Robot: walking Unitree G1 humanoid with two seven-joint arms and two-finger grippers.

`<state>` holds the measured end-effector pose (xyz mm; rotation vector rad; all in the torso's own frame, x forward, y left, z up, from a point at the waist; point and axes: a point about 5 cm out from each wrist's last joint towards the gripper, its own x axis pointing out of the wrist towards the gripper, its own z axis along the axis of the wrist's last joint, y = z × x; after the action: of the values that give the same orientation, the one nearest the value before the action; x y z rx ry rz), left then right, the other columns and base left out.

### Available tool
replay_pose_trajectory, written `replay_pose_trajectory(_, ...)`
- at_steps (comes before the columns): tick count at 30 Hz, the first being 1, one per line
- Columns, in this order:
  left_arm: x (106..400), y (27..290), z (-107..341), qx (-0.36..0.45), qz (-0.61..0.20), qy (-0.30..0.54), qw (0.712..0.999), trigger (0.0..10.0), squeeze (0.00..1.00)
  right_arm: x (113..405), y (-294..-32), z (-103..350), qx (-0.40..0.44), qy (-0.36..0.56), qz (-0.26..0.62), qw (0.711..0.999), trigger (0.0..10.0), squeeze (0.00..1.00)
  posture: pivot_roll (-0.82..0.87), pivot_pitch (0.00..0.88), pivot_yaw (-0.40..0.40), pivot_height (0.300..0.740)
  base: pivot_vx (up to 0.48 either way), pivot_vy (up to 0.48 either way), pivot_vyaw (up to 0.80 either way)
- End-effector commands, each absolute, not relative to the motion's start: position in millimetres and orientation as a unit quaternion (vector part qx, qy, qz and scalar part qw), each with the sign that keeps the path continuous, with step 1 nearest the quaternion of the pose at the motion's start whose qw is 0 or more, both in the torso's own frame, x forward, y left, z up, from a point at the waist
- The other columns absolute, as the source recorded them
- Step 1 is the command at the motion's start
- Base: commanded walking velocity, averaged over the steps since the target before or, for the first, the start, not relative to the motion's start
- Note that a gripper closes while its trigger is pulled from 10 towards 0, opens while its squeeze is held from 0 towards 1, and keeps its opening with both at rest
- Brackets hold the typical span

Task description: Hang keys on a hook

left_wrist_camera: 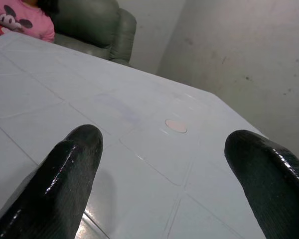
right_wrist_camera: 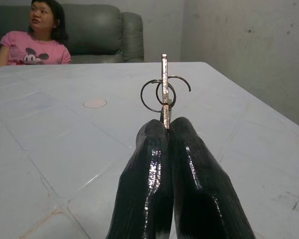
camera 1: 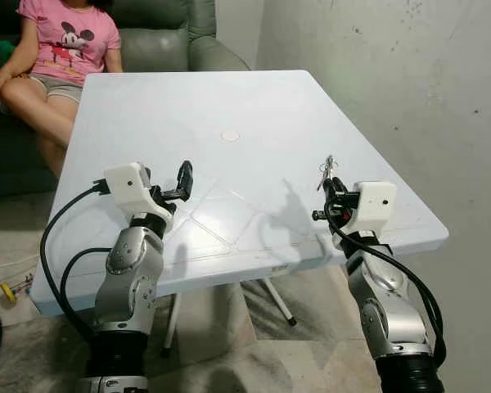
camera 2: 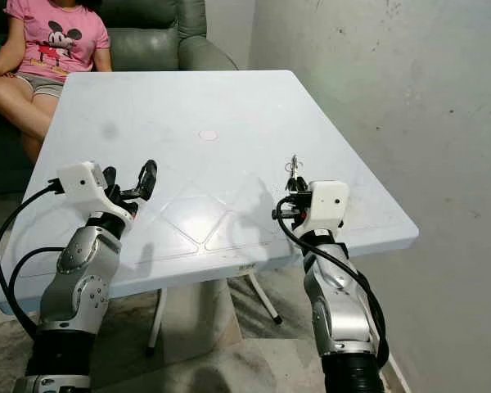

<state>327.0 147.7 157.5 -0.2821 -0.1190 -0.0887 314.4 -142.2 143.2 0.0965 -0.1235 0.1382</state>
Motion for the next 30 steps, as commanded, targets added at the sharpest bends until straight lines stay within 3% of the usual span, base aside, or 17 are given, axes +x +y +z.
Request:
replay_pose_trajectory(1, 326.6, 143.7, 158.3, -0.130, -0.052, -0.057, 0.988, 10.0, 0.00, 314.2, -142.8, 143.9, 0.045, -0.062, 0.067, 0.995, 10.0, 0.00, 0.07, 0.002, -0.080, 0.732, 0.000, -0.461, -0.68)
replay_pose_trajectory(4, 326.5, 143.4, 158.1, -0.131, -0.051, -0.057, 0.988, 10.0, 0.00, 314.0, -142.6, 143.9, 0.045, -0.062, 0.068, 0.995, 10.0, 0.00, 0.07, 0.004, -0.081, 0.732, 0.000, -0.461, -0.68)
replay_pose_trajectory(30, 323.5, 140.9, 157.8, -0.161, -0.046, -0.059, 0.984, 10.0, 0.00, 311.7, -144.4, 142.8, 0.043, -0.055, 0.064, 0.996, 10.0, 0.00, 0.06, 0.030, -0.086, 0.732, 0.000, 0.000, -0.64)
